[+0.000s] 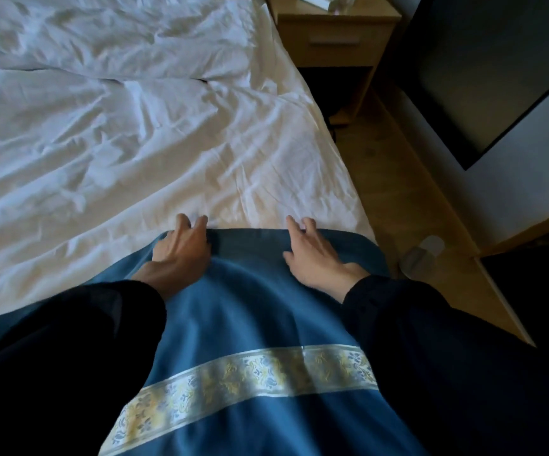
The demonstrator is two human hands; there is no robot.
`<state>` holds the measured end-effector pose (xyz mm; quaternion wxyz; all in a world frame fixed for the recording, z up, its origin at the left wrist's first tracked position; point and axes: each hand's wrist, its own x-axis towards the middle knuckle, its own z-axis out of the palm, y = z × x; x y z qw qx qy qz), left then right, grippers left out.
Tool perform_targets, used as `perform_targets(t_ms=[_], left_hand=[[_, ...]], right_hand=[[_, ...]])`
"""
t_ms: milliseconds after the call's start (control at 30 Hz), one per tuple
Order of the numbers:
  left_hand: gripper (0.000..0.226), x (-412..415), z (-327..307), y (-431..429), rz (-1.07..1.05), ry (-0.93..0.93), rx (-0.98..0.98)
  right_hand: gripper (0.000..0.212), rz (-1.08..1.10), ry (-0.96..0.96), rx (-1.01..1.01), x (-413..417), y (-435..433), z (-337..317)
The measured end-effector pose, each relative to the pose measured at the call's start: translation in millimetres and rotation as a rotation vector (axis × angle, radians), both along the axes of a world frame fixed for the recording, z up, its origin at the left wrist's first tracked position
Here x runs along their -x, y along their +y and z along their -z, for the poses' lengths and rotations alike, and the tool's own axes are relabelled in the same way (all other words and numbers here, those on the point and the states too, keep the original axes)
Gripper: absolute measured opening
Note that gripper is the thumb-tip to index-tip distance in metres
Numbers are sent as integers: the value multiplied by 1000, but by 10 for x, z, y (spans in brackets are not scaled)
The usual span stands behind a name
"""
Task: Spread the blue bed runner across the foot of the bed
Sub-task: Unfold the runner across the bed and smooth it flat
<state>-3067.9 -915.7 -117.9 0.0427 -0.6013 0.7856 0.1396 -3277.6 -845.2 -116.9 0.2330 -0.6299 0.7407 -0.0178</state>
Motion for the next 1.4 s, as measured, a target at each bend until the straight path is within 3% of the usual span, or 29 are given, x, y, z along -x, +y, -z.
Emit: perform_targets(t_ms=[100,333,500,733,933,1167,1400], left_hand=[[62,-108,107,261,72,-23,89],[59,-468,183,892,159,-35,143],[59,-691,41,1395,138,27,120],[62,-1231,38,2507,128,32,-24],[68,-1885,12,3337,12,-47,-172],[55,-2741,10,3876,32,-107,-77],[65,-3681,65,4171,181,-183,83]], right_hand=[[57,-77,166,51,-235,245,90],[64,-216,216,231,-795,815,241],[59,-332,170,265,-1018,1162,151],[48,-576,-7,147,-1531,2258,-129],[50,-769,-46,93,-2153,3040,-62],[30,-793,-2,104,-2896,3531,-53],[37,-711,86,89,-3642,3703,-52]])
